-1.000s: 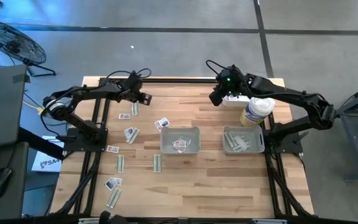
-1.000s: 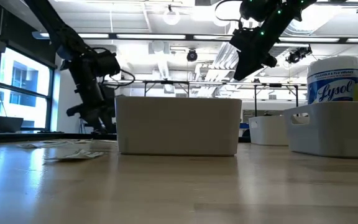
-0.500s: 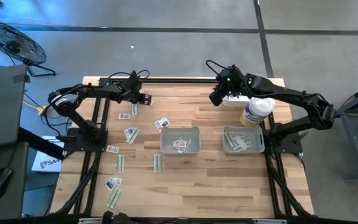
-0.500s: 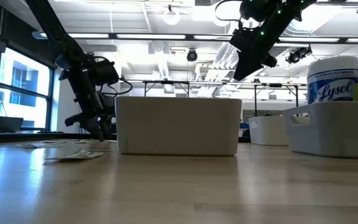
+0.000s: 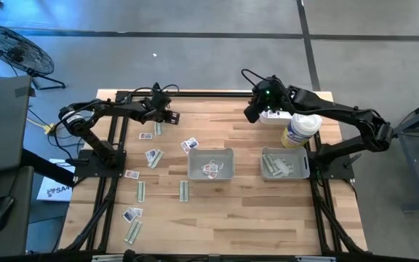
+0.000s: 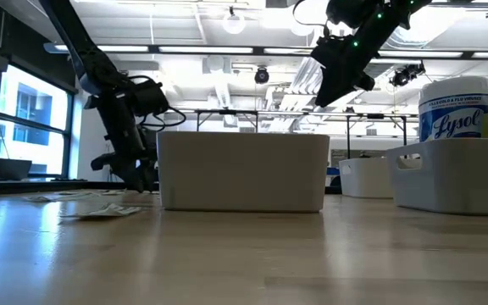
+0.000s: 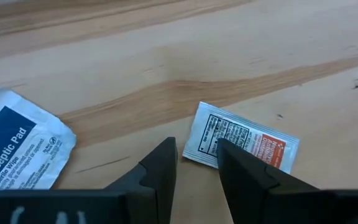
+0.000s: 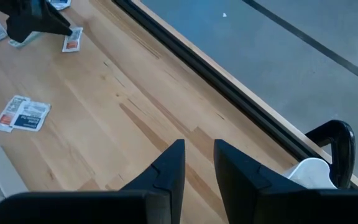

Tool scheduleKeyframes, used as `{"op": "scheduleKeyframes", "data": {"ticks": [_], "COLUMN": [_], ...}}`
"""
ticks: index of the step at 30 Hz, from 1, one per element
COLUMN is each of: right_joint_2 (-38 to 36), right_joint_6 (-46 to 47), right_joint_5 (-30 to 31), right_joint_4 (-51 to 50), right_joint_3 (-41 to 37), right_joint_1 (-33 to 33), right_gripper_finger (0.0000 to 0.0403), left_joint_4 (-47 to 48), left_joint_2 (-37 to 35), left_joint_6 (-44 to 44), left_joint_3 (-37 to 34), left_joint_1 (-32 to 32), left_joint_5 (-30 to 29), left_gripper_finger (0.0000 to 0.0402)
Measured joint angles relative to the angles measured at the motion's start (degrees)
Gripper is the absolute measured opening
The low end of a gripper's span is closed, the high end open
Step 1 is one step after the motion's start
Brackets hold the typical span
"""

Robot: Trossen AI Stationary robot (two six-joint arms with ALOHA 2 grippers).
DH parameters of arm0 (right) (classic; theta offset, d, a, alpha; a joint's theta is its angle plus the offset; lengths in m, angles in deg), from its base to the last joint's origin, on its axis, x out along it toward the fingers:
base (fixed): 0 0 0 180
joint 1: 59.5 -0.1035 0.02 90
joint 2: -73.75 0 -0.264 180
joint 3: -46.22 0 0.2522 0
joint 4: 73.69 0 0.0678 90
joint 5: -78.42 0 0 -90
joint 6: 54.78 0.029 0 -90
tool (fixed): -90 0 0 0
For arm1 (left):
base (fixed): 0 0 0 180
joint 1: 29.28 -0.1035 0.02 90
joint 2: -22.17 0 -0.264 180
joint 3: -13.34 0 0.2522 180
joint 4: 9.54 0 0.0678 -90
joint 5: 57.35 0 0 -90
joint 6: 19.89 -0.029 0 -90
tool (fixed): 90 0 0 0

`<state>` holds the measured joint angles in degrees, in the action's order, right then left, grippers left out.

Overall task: Pick & Place First Aid Supplies
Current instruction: Put the orange pad into the left gray bin

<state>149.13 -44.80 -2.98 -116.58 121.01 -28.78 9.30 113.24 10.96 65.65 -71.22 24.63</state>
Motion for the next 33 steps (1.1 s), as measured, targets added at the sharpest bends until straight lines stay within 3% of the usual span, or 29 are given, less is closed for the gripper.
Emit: {"op": "scheduleKeyframes", "data": {"ticks": [14, 24, 33], "right_joint_2": [0.0, 0.0, 0.0], "right_joint_6": [-1.1, -1.1, -1.1], "right_joint_5": [-0.2, -1.9, -3.1], "right_joint_4": [0.0, 0.1, -0.2], "right_joint_3": [0.0, 0.0, 0.0], "right_joint_1": [0.0, 0.0, 0.0], "right_gripper_finger": [0.0078, 0.0078, 0.0078], "left_joint_4": [-2.2, -2.3, -2.2], "left_joint_2": [4.6, 4.7, 3.2], "left_joint_6": [3.1, 4.0, 1.9], "left_joint_3": [0.1, 0.1, -0.1], "left_joint_1": [4.6, 4.9, 4.9], "left_joint_5": [-6.0, -6.3, -7.2], "left_gripper_finger": [0.011, 0.0008, 0.0003]}}
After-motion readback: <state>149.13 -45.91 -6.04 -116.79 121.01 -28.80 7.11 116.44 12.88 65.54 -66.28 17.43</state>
